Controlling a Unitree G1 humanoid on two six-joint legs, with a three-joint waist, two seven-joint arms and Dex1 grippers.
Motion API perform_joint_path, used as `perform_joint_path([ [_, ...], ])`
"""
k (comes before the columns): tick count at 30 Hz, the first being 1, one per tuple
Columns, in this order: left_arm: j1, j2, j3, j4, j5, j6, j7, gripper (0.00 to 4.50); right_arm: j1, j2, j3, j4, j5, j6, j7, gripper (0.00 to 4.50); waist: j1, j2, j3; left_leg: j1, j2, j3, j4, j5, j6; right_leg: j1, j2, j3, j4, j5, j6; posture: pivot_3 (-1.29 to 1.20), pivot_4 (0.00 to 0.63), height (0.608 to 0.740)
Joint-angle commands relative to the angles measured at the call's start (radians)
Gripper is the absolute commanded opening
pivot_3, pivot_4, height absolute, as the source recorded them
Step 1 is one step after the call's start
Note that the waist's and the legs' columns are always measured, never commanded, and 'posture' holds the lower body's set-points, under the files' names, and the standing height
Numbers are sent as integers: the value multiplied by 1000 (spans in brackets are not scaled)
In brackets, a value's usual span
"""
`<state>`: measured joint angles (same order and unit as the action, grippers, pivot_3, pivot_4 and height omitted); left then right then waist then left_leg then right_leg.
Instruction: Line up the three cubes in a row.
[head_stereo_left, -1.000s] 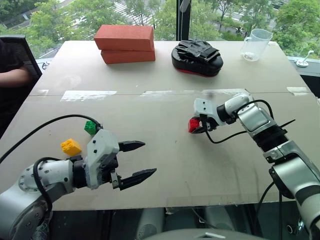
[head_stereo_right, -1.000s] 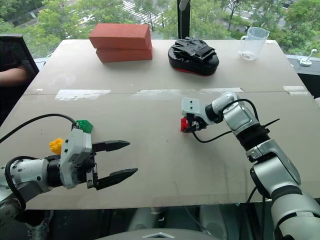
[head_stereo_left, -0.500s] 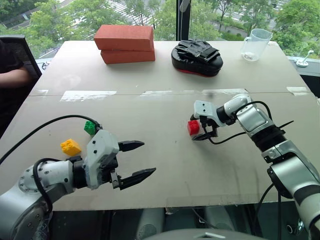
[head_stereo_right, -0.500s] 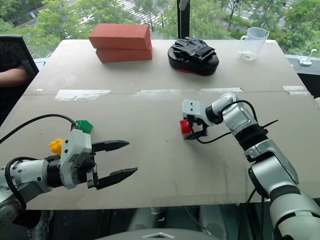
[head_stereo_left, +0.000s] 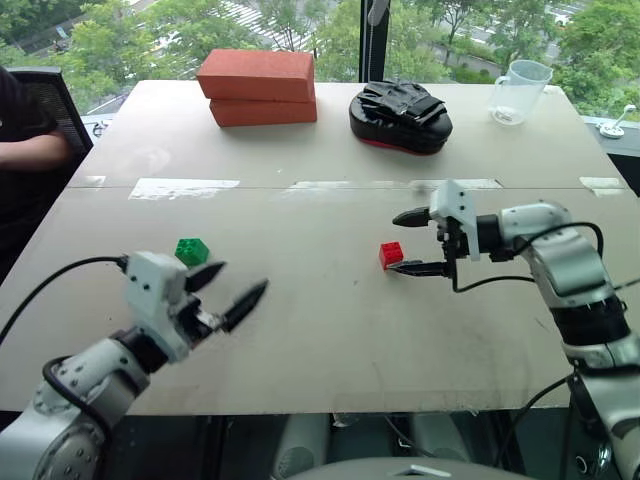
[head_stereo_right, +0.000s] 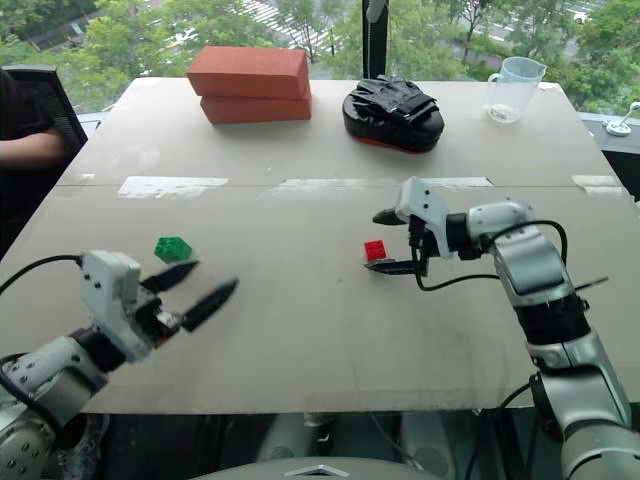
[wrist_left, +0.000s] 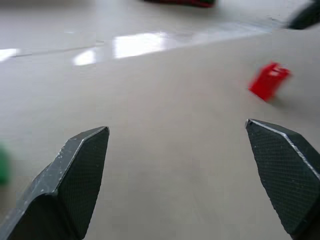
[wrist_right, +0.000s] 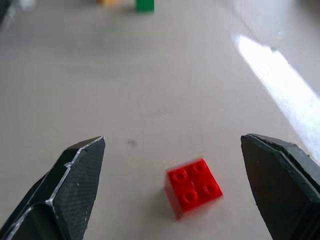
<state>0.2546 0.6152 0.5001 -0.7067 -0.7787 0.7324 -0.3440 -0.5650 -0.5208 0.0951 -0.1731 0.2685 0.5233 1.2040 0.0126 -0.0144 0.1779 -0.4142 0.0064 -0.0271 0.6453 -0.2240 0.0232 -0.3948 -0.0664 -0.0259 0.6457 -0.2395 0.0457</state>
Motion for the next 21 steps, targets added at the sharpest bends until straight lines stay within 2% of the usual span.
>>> perform_joint_path([
  [1,-114,8,16,73,69,104,191,4500,78,13,-110,-231,145,29,-79,4458,1,-2,-1,0,0,-2,2,0,0,0,1,-1,2,0,0,0,150,740],
  [7,-358,97,12,270,53,322,252,4500,181,-9,-160,-370,257,51,-152,4458,0,-5,-2,0,0,-2,6,0,-1,0,3,0,4,1,1,0,150,740],
  [12,-471,170,-59,406,102,388,214,4500,238,-72,-170,-425,300,14,-135,4458,-1,-5,-2,0,-1,0,5,1,-1,0,2,2,4,1,1,0,150,740],
  [15,-514,181,-113,475,127,399,180,4500,257,-98,-170,-443,313,6,-147,4458,-4,-5,-2,0,0,1,4,0,-1,-1,2,3,3,1,1,0,150,740],
  [18,-546,180,-166,551,159,388,146,3755,270,-112,-168,-458,313,4,-172,4500,1,-5,-2,0,0,1,3,0,-1,-1,2,2,3,1,1,0,150,740],
  [21,-547,187,-198,581,198,365,115,2421,281,-126,-171,-473,323,8,-195,4500,0,-6,-2,0,0,1,3,0,-1,-1,2,3,2,1,1,0,150,740],
])
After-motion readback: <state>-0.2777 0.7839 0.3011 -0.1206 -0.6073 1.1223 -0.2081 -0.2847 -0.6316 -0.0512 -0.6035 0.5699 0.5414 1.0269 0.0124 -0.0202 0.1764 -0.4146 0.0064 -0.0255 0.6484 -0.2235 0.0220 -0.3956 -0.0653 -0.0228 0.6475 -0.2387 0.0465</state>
